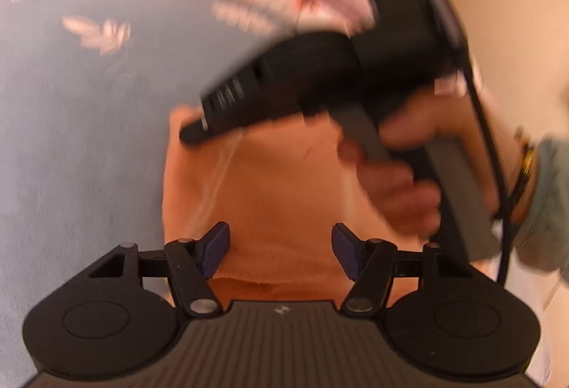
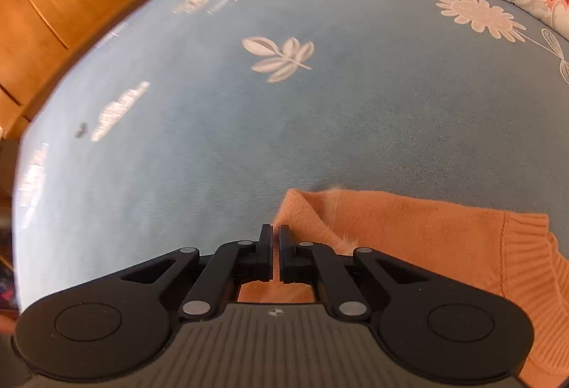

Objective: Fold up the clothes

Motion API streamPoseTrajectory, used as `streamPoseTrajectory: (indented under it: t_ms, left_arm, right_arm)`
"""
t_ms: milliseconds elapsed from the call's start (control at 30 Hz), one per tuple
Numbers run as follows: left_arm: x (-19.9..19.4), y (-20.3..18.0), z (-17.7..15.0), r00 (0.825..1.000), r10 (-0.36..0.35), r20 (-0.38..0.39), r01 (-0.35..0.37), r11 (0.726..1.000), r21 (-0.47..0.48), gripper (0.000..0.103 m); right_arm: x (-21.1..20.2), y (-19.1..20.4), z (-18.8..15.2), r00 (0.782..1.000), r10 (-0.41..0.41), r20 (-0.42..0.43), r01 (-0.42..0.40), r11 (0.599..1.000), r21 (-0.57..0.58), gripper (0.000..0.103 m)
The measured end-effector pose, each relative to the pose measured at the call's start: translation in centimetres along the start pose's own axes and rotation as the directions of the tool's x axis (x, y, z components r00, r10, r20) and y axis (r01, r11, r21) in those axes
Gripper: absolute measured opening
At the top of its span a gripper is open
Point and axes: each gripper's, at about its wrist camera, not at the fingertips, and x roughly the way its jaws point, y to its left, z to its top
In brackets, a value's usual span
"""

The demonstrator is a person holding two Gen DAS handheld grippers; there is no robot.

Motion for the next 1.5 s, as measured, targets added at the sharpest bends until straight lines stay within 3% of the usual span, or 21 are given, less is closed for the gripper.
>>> streamPoseTrajectory:
  t_ms: [133,267,367,467,567,667,800,967,1000,1033,1067,1100,1167,1233,1267,1400,1433,1500]
  left_arm:
    - [0.1,-0.2,-1.1,1.0,0.013,0.017,-0.013,1.0,0.027,0.063]
    - [-1.1,-0.2,-0.3,1.0,-0.01,0.011,0.01,0.999,-0.031,0.063]
    - [-2.2,-0.2,0.1,0.997,-0.016,0.069,0.018,0.999,-0.03,0.069]
    - [-0.7,0.4,-0.4,0.999,0.023,0.028,-0.022,1.0,-0.022,0.07]
    - [-0.2,-0.5,-0.7,0.998,0.063,0.023,-0.064,0.995,0.077,0.07]
    - [-1.5,-0.9,-0.1,0.999,0.041,0.015,-0.042,0.996,0.073,0.07]
    - [-2.8,-1.7,1.1,0.999,0.035,0.0,-0.035,0.995,0.093,0.07]
    - [-0.5,-3.7,1.7,0.999,0.027,-0.018,-0.024,0.988,0.156,0.07]
    - [0.7,-4.1,1.4,0.998,0.047,-0.038,-0.039,0.98,0.194,0.07]
    - [1.9,-4.4,1.2,0.996,0.068,-0.058,-0.053,0.971,0.233,0.07]
    - [3.2,-5.0,0.6,0.988,0.13,-0.088,-0.101,0.956,0.275,0.069]
    - [3.5,-5.3,0.3,0.987,0.142,-0.081,-0.112,0.948,0.298,0.07]
    - [3.3,-6.0,0.4,0.985,0.154,-0.079,-0.121,0.94,0.319,0.071]
    - [2.2,-6.6,0.8,0.986,0.15,-0.077,-0.12,0.944,0.307,0.071]
    - [1.5,-7.0,1.0,0.987,0.15,-0.066,-0.123,0.946,0.3,0.071]
    - [-0.2,-9.5,0.9,0.994,0.098,-0.039,-0.08,0.942,0.325,0.072]
    - [-0.3,-10.4,0.5,0.996,0.084,-0.035,-0.066,0.932,0.358,0.072]
    - [0.1,-12.2,-0.9,0.996,0.087,-0.01,-0.073,0.883,0.463,0.072]
  right_arm:
    - [1.6,-0.7,0.5,1.0,0.018,-0.003,-0.018,1.0,0.018,0.0]
    - [-1.5,-1.1,0.6,0.999,0.017,0.048,-0.019,0.999,0.038,0.005]
    - [-3.0,-1.1,0.4,0.996,0.036,0.076,-0.039,0.998,0.046,0.007]
    - [-0.3,-0.8,0.3,1.0,0.016,0.026,-0.018,0.999,0.039,0.007]
    - [1.8,-0.7,0.2,1.0,-0.001,0.001,0.001,0.999,0.033,0.005]
    - [-2.9,-1.7,-0.6,0.999,-0.016,0.049,0.013,0.997,0.07,0.01]
    - [-10.7,-4.7,-5.3,0.99,-0.077,0.116,0.053,0.979,0.199,0.013]
    - [-12.3,-9.1,-14.8,0.992,-0.105,0.073,0.061,0.89,0.452,0.013]
    - [-11.9,-9.9,-16.4,0.992,-0.107,0.069,0.059,0.868,0.493,0.013]
    - [-11.2,-10.6,-17.8,0.992,-0.111,0.067,0.059,0.848,0.527,0.003]
    - [-11.3,-11.0,-18.8,0.99,-0.114,0.082,0.048,0.828,0.559,0.001]
    - [-11.9,-11.2,-19.5,0.987,-0.115,0.108,0.03,0.807,0.589,0.001]
    - [-13.2,-11.7,-20.8,0.98,-0.122,0.159,-0.01,0.764,0.645,0.01]
    - [-15.9,-11.0,-22.1,0.961,-0.195,0.197,0.023,0.764,0.645,0.031]
    - [-17.5,-10.7,-23.1,0.951,-0.229,0.205,0.043,0.759,0.65,0.035]
    - [-20.9,-11.8,-28.6,0.948,-0.264,0.176,0.045,0.662,0.748,0.036]
    - [-21.3,-12.3,-30.1,0.951,-0.261,0.166,0.037,0.63,0.776,0.036]
    - [-21.4,-13.4,-32.3,0.951,-0.274,0.146,0.042,0.58,0.813,0.036]
